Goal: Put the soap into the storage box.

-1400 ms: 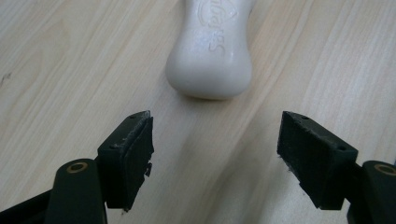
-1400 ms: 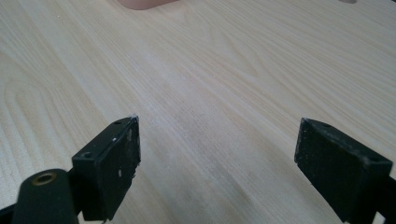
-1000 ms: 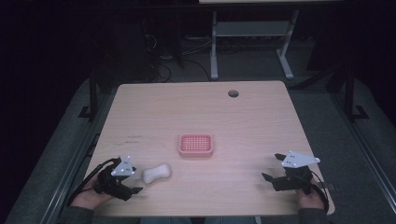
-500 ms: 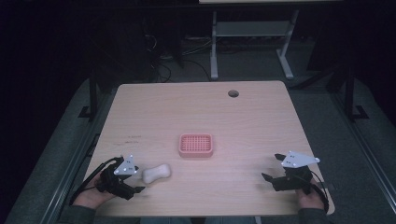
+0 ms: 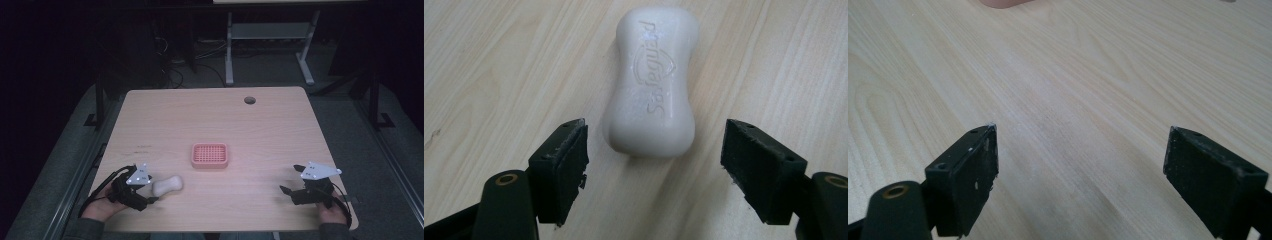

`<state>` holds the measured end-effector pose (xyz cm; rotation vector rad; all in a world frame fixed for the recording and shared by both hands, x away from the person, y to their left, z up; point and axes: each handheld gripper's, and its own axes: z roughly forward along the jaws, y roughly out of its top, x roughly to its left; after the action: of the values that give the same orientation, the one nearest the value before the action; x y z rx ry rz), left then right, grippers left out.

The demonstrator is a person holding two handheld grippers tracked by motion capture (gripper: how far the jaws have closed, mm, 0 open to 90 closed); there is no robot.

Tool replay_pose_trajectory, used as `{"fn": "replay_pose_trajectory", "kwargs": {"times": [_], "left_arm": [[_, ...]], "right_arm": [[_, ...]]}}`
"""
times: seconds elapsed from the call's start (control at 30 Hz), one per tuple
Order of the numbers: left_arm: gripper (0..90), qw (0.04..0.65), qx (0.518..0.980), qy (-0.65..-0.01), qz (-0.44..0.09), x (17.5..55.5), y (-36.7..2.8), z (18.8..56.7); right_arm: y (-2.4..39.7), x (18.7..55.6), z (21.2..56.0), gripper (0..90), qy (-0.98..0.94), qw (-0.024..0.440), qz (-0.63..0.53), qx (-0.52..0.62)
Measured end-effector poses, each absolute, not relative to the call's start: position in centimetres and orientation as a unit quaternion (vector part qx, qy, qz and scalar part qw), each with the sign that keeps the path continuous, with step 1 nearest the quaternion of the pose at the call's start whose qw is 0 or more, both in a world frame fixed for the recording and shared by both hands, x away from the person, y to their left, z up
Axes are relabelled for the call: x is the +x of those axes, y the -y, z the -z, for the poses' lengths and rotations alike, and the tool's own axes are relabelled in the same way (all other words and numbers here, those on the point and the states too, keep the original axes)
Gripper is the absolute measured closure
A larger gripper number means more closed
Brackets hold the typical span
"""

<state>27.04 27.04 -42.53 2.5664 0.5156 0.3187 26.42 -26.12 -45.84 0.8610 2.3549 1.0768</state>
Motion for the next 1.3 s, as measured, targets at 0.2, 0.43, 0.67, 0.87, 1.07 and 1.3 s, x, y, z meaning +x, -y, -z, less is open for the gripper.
{"fn": "replay_pose_trajectory", "kwargs": {"times": [0.2, 0.43, 0.67, 0.87, 1.07, 1.3], "left_arm": [[26.4, 0.248, 0.945, -0.184, -0.111, 27.6, -26.3, 42.7], [29.7, 0.251, 0.946, -0.176, -0.103, 28.2, -26.0, 42.7], [29.4, 0.253, 0.946, -0.177, -0.099, 28.5, -25.9, 42.7], [29.4, 0.253, 0.947, -0.174, -0.091, 29.0, -25.3, 42.8], [29.4, 0.246, 0.951, -0.165, -0.085, 29.4, -24.4, 43.3], [29.4, 0.247, 0.952, -0.165, -0.079, 29.8, -24.1, 43.4]], "right_arm": [[26.0, 26.5, 45.9, 13.6, -0.846, 0.202, -0.384, 0.309], [25.9, 26.5, 46.0, 13.6, -0.848, 0.201, -0.382, 0.307], [25.7, 26.6, 46.0, 13.6, -0.85, 0.2, -0.38, 0.305], [25.6, 26.6, 46.1, 13.6, -0.852, 0.2, -0.377, 0.304], [25.6, 26.6, 46.1, 13.6, -0.851, 0.2, -0.377, 0.306], [25.6, 26.6, 46.1, 13.6, -0.852, 0.199, -0.376, 0.304]]}}
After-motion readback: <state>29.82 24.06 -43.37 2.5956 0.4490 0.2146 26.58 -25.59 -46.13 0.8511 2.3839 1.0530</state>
